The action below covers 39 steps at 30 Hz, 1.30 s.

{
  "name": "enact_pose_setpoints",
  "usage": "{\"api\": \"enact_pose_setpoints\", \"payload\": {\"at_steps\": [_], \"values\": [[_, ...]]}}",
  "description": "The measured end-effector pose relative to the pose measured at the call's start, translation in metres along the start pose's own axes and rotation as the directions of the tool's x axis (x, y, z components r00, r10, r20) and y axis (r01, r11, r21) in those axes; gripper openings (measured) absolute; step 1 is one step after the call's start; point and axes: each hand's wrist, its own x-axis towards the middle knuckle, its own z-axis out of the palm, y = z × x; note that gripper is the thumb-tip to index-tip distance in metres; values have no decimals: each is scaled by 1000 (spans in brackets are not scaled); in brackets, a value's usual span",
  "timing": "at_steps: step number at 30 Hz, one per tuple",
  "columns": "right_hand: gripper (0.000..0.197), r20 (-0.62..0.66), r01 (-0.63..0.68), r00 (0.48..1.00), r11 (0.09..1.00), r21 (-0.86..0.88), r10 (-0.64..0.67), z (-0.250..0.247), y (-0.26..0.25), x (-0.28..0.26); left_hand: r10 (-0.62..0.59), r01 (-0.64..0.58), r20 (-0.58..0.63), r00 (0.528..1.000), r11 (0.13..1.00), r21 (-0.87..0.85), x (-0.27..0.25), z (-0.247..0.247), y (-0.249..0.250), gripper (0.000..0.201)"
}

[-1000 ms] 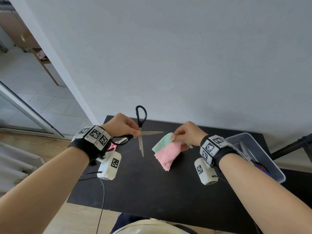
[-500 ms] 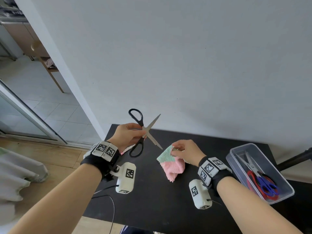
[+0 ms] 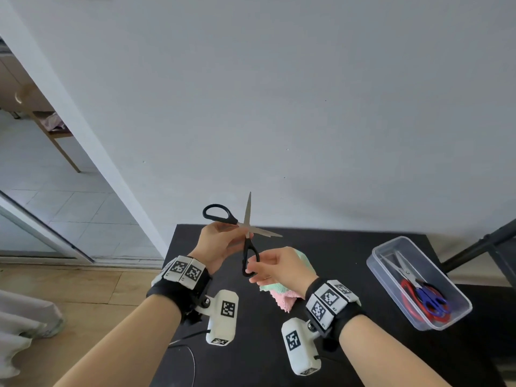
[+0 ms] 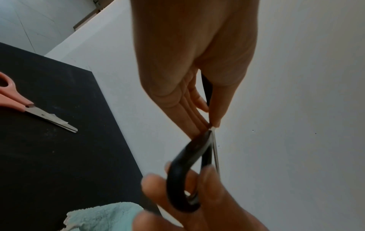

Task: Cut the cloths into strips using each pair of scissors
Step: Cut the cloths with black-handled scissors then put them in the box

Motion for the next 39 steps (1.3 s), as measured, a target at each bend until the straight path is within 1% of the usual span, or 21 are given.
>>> {"api": "enact_pose_setpoints", "payload": {"at_steps": [3,5,8,11,14,16,18,21,24,29,35,39], "values": [[17,-23,16,1000,998,60,-14,6,0,-3,-7,7,36,999,1000,-5,0,-2,0,42],[12,-36,8,999,998,61,-6,7,-3,-6,6,-5,50,999,1000,-24,2,-3,0,47],[17,-45,-3,999,1000,27,4,4,-8,-9,17,-20,-30,999,994,-105,5,-8,4,36],[12,-51,-15,999,999,48,17,2,-8,-11,15,-33,-110,994,985,-170,8,-17,11,24],[9,-72,-24,997,997,75,30,3,-8,-14,-9,-13,-126,992,984,-175,9,-27,12,19],[9,-90,-24,995,995,96,33,5,-9,-15,-19,3,-98,995,988,-158,8,-32,9,14],[7,-107,-20,994,991,133,35,6,-9,-15,-29,25,-32,999,993,-118,5,-36,5,9],[7,-125,-16,992,989,149,35,8,-9,-14,-48,52,65,997,997,-62,-3,-40,-2,22],[9,-132,-14,991,990,142,33,12,-8,-13,-63,66,134,989,998,-19,-8,-42,-8,26],[8,-151,-30,987,989,148,53,19,-8,-11,-73,61,146,987,994,88,-7,-42,-10,21],[5,-160,-48,985,990,133,69,22,-7,-11,-105,84,193,976,990,112,-6,-43,-11,26],[7,-156,-40,986,993,112,57,23,-10,-13,-124,103,234,964,990,100,-7,-44,-11,24]]}}
